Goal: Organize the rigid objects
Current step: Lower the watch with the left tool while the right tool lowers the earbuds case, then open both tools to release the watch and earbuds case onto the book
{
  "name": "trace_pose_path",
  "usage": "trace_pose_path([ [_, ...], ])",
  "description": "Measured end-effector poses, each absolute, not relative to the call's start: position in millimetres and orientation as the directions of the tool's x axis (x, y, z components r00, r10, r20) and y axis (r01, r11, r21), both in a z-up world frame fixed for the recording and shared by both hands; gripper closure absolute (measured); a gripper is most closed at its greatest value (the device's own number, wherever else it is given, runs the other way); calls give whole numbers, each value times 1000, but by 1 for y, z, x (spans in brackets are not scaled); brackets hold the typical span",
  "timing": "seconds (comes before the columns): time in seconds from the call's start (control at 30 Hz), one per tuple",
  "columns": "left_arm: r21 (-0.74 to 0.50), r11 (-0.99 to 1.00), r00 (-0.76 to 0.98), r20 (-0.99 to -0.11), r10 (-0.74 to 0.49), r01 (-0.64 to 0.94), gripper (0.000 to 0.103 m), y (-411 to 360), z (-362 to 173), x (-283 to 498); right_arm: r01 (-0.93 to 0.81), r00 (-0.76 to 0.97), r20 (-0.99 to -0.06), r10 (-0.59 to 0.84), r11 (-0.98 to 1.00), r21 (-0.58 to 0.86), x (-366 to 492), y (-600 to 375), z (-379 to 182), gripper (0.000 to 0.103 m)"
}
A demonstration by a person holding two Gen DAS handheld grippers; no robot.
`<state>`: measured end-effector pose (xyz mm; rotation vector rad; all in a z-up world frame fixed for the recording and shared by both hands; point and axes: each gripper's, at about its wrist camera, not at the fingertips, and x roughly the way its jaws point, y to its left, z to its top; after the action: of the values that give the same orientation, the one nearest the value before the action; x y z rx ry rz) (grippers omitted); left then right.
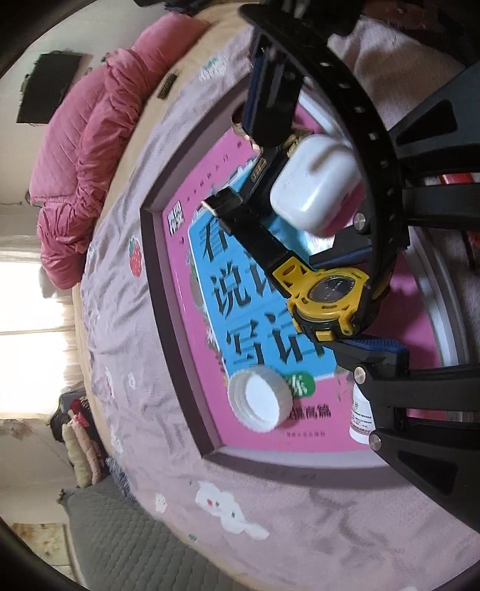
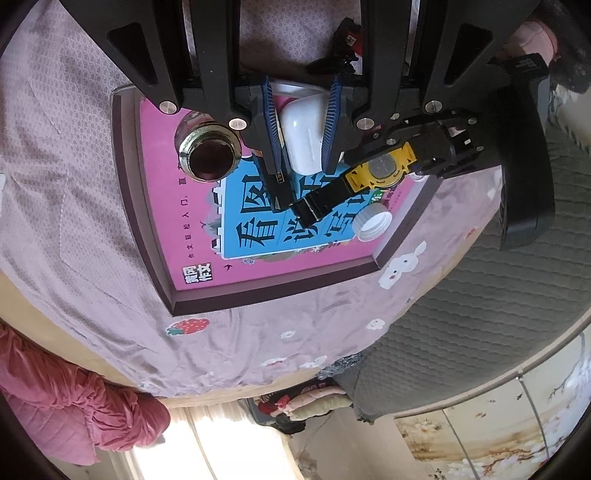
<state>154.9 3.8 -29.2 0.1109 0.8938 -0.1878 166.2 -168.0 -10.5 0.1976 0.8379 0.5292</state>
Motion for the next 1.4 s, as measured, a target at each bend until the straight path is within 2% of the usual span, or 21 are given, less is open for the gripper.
trace_pose_path([
  [0.67,-3,983,607,-786,-117,186,67,13,-29,156,-352,551,-662,508,861,367,165,-170,-13,76],
  [1.23,-130,983,597,-782,-181,127,67,36,-24,157,-387,554,-682,478,873,298,162,-162,-12,75],
  [1.33,-144,982,593,-782,-189,124,67,39,-24,157,-389,559,-681,472,875,287,161,-161,-11,72],
  [1.4,-156,980,590,-782,-201,126,61,39,-24,157,-389,563,-679,471,876,285,161,-162,-11,68],
])
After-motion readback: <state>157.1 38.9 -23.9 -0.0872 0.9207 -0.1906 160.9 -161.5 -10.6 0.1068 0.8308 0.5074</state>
